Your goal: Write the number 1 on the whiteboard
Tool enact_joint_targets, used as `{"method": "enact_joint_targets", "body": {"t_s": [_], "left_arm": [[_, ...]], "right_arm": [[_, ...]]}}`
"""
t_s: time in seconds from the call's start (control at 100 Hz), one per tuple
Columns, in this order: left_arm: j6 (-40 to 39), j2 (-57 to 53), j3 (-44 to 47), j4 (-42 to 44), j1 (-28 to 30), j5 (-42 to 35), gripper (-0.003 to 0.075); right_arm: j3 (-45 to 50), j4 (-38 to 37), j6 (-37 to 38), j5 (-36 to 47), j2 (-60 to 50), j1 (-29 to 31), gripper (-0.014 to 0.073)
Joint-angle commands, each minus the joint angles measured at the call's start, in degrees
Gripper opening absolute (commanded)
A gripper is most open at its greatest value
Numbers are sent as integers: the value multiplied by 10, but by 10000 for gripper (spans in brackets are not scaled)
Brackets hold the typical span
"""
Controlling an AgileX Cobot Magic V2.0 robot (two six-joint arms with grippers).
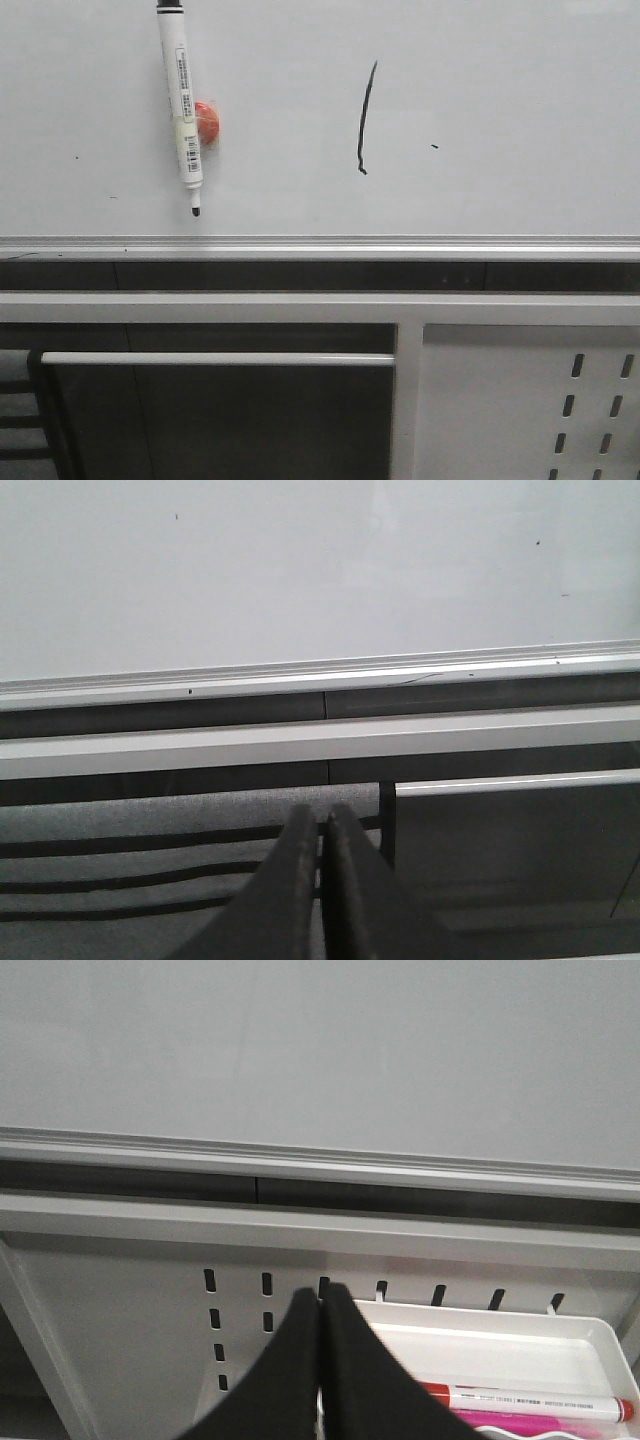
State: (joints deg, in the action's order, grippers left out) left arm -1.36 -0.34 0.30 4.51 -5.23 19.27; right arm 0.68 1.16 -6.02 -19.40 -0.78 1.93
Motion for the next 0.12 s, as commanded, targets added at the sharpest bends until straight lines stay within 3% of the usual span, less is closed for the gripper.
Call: {"method": "enact_joint_targets", "body": {"t_s": [0.0, 0.11], "left_arm": [[1, -14, 13, -6, 2, -29, -18], [1, -14, 13, -6, 2, -29, -18]], "right_arm": [[17, -12, 0, 13, 4, 4, -61], [17, -12, 0, 13, 4, 4, -61]]}}
